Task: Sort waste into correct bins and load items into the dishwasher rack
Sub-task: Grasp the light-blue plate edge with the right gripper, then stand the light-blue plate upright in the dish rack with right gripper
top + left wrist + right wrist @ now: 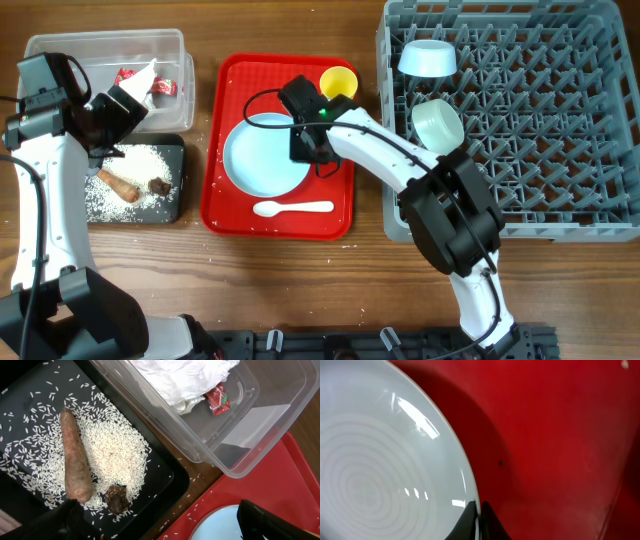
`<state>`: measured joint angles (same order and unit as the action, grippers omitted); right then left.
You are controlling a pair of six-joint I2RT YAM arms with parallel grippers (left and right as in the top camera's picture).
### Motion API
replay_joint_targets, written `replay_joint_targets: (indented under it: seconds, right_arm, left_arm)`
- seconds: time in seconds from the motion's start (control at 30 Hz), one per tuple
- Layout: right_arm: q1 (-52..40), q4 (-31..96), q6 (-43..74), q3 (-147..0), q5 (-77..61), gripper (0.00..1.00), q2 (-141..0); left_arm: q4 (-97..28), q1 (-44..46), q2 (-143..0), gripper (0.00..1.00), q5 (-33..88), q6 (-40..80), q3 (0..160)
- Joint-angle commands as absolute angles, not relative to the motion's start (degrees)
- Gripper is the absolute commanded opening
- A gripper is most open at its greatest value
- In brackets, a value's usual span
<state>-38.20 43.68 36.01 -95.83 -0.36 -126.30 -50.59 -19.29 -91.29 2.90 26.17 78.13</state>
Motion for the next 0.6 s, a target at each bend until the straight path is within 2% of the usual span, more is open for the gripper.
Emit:
replay_joint_targets:
  seconds: [0.0, 0.1, 0.27, 0.4, 0.5, 0.57]
  right_arm:
    - [-37.0, 43.8, 29.4, -99.8, 3.4, 0.04, -118.7]
    - [-35.6, 43.6, 27.2, -100.7, 12.6, 0.04, -109.7]
    - [-32.9, 44.2, 7.6, -100.7, 33.6, 0.04, -98.7]
    - [-28.3, 47.2, -0.1, -100.7, 52.6, 0.04, -95.2]
    - [-21.1, 47.9, -16.1, -99.7, 55.5, 0.04, -95.4]
    - [-17.2, 47.1, -19.8, -99.5, 55.5, 0.04, -95.6]
  left_arm:
    - [-50.5, -19.4, -91.3, 1.00, 2.7, 25.9, 78.6]
    - [-50.5, -19.4, -91.3, 1.00, 2.7, 25.9, 78.6]
    - [-50.5, -19.4, -91.3, 1.00, 2.7, 25.9, 78.6]
    - [-50.4, -19.4, -91.3, 1.00, 2.7, 25.9, 78.6]
    - [-50.5, -19.4, -91.3, 1.00, 2.7, 25.9, 78.6]
    - [-50.5, -19.4, -91.3, 1.00, 2.7, 25.9, 78.6]
